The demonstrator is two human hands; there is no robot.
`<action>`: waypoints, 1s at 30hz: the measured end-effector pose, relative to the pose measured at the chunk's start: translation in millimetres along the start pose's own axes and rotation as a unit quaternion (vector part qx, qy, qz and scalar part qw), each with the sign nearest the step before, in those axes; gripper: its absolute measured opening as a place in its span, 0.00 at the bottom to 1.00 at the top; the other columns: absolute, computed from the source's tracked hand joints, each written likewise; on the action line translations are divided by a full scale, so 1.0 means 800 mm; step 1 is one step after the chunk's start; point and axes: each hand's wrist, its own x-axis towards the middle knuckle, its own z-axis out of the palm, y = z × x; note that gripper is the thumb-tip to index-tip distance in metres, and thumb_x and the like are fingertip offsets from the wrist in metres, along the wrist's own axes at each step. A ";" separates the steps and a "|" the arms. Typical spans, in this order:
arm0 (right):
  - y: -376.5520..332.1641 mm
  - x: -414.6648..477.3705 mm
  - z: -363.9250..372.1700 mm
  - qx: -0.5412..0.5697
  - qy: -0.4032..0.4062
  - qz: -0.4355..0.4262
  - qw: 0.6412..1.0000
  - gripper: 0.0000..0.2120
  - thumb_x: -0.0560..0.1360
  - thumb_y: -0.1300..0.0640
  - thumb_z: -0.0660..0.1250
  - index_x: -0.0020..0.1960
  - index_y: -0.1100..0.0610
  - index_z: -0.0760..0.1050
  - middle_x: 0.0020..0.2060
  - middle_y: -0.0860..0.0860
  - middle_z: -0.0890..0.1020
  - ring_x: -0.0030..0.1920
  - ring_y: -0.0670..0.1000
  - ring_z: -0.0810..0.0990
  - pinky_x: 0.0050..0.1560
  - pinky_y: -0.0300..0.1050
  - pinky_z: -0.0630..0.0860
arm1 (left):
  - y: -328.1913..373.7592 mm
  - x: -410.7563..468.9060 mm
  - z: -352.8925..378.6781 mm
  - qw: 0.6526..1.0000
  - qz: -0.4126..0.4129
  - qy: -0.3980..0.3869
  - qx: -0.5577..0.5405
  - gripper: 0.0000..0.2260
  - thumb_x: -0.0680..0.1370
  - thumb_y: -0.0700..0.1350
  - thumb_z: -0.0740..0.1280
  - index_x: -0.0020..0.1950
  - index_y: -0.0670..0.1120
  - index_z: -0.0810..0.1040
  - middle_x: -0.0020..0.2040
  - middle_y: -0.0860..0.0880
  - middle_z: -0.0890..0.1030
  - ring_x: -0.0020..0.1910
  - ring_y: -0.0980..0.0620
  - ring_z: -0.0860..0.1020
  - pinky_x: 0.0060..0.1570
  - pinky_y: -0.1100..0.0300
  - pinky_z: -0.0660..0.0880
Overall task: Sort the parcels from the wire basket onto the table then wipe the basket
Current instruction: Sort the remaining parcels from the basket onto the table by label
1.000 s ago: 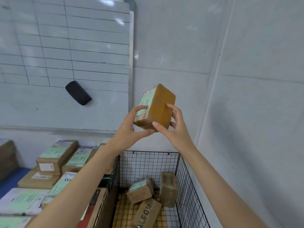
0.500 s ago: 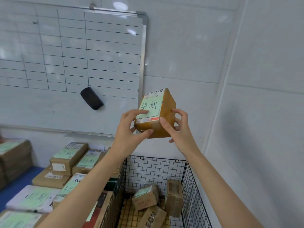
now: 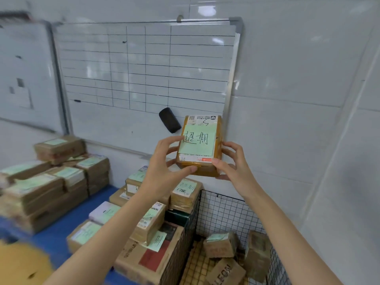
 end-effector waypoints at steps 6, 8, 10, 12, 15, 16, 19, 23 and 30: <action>0.005 -0.001 0.065 0.025 -0.083 -0.028 0.996 0.38 0.64 0.39 0.76 0.68 0.38 0.61 0.69 0.46 0.69 0.56 0.45 0.82 0.54 0.50 0.82 | 0.001 -0.034 -0.069 0.998 -0.036 0.029 0.031 0.38 0.68 0.41 0.80 0.72 0.55 0.65 0.67 0.63 0.72 0.64 0.64 0.72 0.57 0.67 0.75; 0.007 -0.003 0.085 0.018 -0.104 -0.037 0.994 0.38 0.62 0.37 0.73 0.68 0.35 0.60 0.70 0.45 0.68 0.61 0.49 0.79 0.59 0.55 0.80 | -0.001 -0.047 -0.088 0.997 -0.052 0.036 0.048 0.37 0.68 0.42 0.80 0.72 0.54 0.66 0.66 0.63 0.73 0.65 0.64 0.72 0.60 0.63 0.75; 0.009 -0.005 0.103 0.017 -0.120 -0.042 0.992 0.39 0.63 0.36 0.71 0.70 0.34 0.59 0.71 0.45 0.67 0.64 0.51 0.77 0.62 0.59 0.77 | -0.006 -0.057 -0.105 0.996 -0.060 0.041 0.050 0.37 0.67 0.42 0.80 0.72 0.54 0.67 0.65 0.61 0.75 0.66 0.61 0.73 0.63 0.54 0.75; 0.011 -0.005 0.119 0.022 -0.132 -0.041 0.990 0.39 0.66 0.38 0.74 0.71 0.34 0.57 0.72 0.45 0.67 0.64 0.49 0.77 0.63 0.55 0.77 | -0.013 -0.063 -0.122 0.996 -0.064 0.042 0.053 0.37 0.68 0.43 0.80 0.72 0.56 0.67 0.67 0.60 0.75 0.67 0.56 0.73 0.64 0.48 0.75; 0.008 -0.002 0.140 0.029 -0.150 -0.039 0.988 0.35 0.75 0.51 0.72 0.73 0.38 0.55 0.72 0.47 0.66 0.58 0.34 0.77 0.58 0.42 0.79 | -0.025 -0.067 -0.144 0.995 -0.076 0.029 0.049 0.40 0.66 0.51 0.80 0.73 0.59 0.64 0.70 0.58 0.72 0.68 0.52 0.74 0.64 0.44 0.75; 0.006 -0.001 0.147 0.026 -0.153 -0.036 0.987 0.34 0.76 0.54 0.70 0.74 0.38 0.55 0.71 0.46 0.66 0.58 0.32 0.76 0.58 0.42 0.79 | -0.030 -0.066 -0.151 0.995 -0.082 0.025 0.046 0.41 0.66 0.54 0.80 0.73 0.60 0.63 0.70 0.58 0.72 0.67 0.51 0.74 0.64 0.43 0.75; 0.003 0.005 0.167 0.009 -0.150 -0.028 0.988 0.34 0.76 0.52 0.69 0.73 0.35 0.54 0.71 0.44 0.67 0.65 0.38 0.73 0.64 0.49 0.76 | -0.047 -0.061 -0.171 0.995 -0.087 0.005 0.043 0.42 0.66 0.58 0.78 0.74 0.63 0.59 0.71 0.55 0.72 0.65 0.47 0.77 0.63 0.43 0.75; 0.004 0.017 0.198 -0.003 -0.141 -0.007 0.990 0.34 0.77 0.53 0.69 0.73 0.35 0.53 0.73 0.47 0.67 0.54 0.22 0.71 0.68 0.53 0.73 | -0.077 -0.048 -0.202 0.995 -0.087 -0.040 0.022 0.40 0.67 0.58 0.76 0.74 0.66 0.58 0.71 0.53 0.72 0.63 0.48 0.78 0.63 0.46 0.76; 0.029 0.050 0.274 -0.033 -0.114 0.029 0.992 0.33 0.78 0.53 0.68 0.72 0.35 0.52 0.73 0.46 0.68 0.53 0.22 0.71 0.57 0.42 0.78 | -0.141 -0.022 -0.275 0.990 -0.096 -0.105 -0.006 0.34 0.71 0.59 0.73 0.72 0.71 0.59 0.69 0.58 0.73 0.63 0.51 0.78 0.63 0.54 0.75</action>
